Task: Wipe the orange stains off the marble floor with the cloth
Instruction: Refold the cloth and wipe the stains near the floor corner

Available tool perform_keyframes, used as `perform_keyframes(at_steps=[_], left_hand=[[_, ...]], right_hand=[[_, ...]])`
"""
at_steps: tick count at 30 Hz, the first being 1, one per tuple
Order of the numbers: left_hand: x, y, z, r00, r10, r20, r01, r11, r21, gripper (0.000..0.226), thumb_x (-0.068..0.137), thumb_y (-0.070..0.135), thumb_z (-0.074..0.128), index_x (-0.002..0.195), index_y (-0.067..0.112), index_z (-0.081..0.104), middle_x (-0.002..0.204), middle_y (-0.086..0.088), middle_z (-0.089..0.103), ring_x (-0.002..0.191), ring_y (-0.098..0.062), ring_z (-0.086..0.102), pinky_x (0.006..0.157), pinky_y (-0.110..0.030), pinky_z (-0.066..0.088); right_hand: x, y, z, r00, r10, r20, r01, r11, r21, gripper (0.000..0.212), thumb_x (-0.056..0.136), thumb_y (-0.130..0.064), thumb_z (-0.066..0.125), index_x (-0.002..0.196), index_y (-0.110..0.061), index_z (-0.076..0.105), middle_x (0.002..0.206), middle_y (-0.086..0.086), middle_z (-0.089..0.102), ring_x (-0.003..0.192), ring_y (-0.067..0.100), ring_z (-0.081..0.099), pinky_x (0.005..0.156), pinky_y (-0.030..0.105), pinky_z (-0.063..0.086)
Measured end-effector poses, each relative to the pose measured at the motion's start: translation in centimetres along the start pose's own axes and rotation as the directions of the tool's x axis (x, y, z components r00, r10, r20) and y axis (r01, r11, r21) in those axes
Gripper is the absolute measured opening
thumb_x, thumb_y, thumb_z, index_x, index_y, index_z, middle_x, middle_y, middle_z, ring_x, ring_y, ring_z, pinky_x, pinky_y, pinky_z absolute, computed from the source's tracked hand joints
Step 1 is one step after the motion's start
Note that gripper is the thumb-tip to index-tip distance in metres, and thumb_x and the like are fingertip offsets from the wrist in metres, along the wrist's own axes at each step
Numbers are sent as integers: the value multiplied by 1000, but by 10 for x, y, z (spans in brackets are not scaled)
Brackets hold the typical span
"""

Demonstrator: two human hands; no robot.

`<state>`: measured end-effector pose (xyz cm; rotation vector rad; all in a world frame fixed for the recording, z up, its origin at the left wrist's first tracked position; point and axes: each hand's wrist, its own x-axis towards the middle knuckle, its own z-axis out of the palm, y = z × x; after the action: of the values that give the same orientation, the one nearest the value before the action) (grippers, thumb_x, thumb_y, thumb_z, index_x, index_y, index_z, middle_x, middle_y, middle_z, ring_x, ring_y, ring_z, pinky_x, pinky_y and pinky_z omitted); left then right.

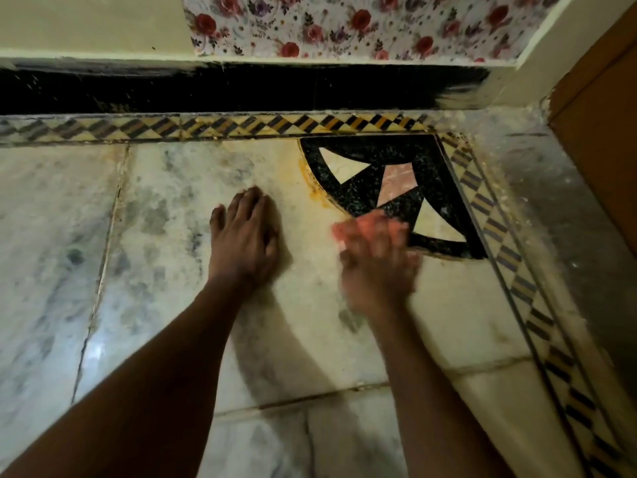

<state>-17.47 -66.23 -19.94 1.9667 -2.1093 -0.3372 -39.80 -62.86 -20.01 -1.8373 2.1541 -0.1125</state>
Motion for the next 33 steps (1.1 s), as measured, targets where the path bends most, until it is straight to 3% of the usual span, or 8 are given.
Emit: perform_keyframes(at_steps=[4, 7, 11, 15, 20, 26, 28, 33], left_hand=[[-23, 11, -13, 998, 16, 55, -13, 999, -46, 80, 93, 46, 28, 165, 11, 28, 174, -12, 24, 160, -29, 23, 130, -54, 16], [-78, 23, -7, 995, 47, 89, -42, 998, -56, 76, 99, 47, 26, 168, 15, 21, 176, -5, 13, 163, -25, 14, 132, -49, 13], [-120, 36, 8, 998, 53, 37, -51, 998, -47, 70, 105, 51, 26, 168, 19, 23, 176, 0, 13, 164, -20, 11, 132, -48, 12], [-110, 35, 12, 1000, 17, 13, -17, 999, -35, 70, 102, 49, 29, 167, 22, 27, 176, 2, 18, 163, -19, 15, 130, -47, 14], [-110, 35, 10, 1000, 25, -6, -25, 999, -37, 69, 101, 44, 39, 164, 17, 34, 175, -2, 23, 162, -22, 20, 128, -50, 20], [-110, 34, 12, 1000, 29, 5, -28, 999, -34, 70, 101, 43, 38, 166, 17, 30, 176, -2, 20, 163, -22, 16, 130, -48, 15], [-111, 34, 12, 999, 34, -12, -34, 999, -39, 69, 102, 43, 38, 165, 17, 31, 175, -3, 21, 163, -23, 16, 130, -48, 14], [-115, 36, 7, 999, 28, 25, -26, 998, -65, 68, 101, 40, 42, 163, 14, 36, 174, -6, 24, 162, -25, 20, 130, -51, 17]], right_hand=[[-100, 11, 8, 950, -312, 12, 311, 946, -89, 54, 107, -63, 20, 159, -66, 5, 178, -14, -6, 166, 24, -1, 125, 64, 9], [-101, 62, -8, 998, -47, 37, 49, 997, -62, 56, 103, -67, 9, 157, -66, -6, 177, -15, -11, 165, 26, -4, 127, 66, 8], [-27, 64, -16, 953, 290, -84, -282, 955, 95, 57, 105, -66, 14, 160, -62, -1, 179, -8, -8, 165, 30, -10, 127, 66, 5], [-13, 36, -1, 997, 2, -73, -5, 999, -41, 58, 106, -63, 21, 161, -61, 5, 179, -8, -6, 165, 30, -9, 128, 63, 6], [-118, 55, 8, 944, -329, -24, 322, 935, -148, 57, 110, -54, 28, 165, -54, 11, 179, -9, 2, 166, 21, 2, 129, 57, 16], [-93, 79, 8, 958, 194, -209, -200, 980, -9, 61, 109, -54, 18, 168, -41, 15, 179, -1, 6, 165, 29, 7, 129, 60, 15], [-71, 56, 15, 945, 234, -228, -239, 971, 5, 62, 107, -55, 22, 168, -42, 18, 179, 1, 8, 165, 32, 8, 129, 58, 13], [-115, 24, 21, 971, -192, -139, 192, 981, -14, 57, 110, -42, 34, 167, -41, 25, 179, -7, 11, 165, 21, 9, 128, 47, 19]])
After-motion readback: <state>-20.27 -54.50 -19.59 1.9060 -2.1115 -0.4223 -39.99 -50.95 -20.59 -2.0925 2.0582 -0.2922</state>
